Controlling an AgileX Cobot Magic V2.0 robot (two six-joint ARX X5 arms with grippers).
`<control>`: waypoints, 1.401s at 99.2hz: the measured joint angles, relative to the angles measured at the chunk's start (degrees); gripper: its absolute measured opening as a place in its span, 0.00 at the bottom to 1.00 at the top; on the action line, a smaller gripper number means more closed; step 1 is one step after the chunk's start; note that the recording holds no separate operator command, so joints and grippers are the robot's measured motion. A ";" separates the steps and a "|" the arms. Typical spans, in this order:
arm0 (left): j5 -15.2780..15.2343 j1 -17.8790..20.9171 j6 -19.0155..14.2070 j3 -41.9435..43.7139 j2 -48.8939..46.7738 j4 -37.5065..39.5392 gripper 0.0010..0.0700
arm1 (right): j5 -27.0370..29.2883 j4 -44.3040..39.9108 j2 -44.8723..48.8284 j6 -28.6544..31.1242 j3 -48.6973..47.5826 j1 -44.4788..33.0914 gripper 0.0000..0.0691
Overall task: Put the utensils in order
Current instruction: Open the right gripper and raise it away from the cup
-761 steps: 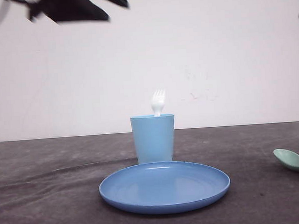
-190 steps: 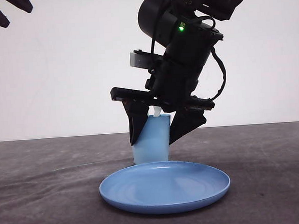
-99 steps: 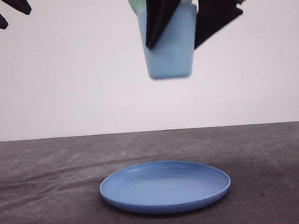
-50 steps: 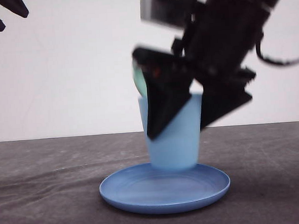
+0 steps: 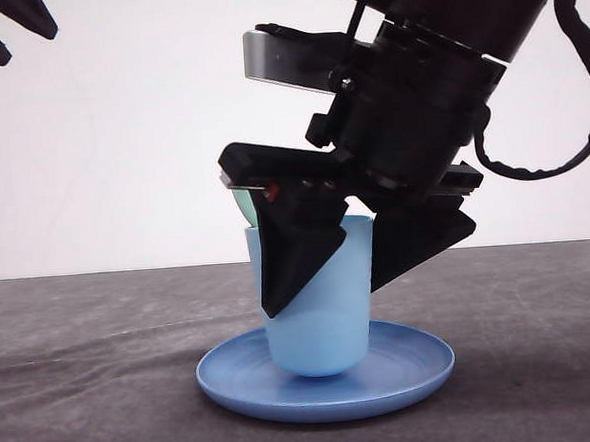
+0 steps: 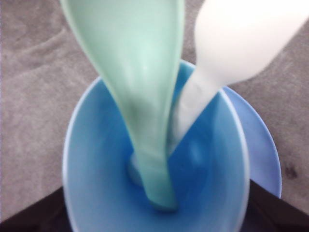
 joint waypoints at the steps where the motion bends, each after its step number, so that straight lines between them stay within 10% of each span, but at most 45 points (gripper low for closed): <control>1: 0.00 0.00 0.00 0.00 0.00 -0.02 0.33 | 0.00 -0.02 0.00 0.00 0.02 0.00 0.67; 72: 0.00 0.00 0.00 0.00 0.00 -0.37 0.33 | 0.15 -11.85 -20.74 0.13 0.02 0.02 0.80; 139: 0.00 0.00 -0.07 0.00 -0.83 0.52 0.33 | 16.63 -15.04 -46.56 -1.64 0.02 0.02 0.78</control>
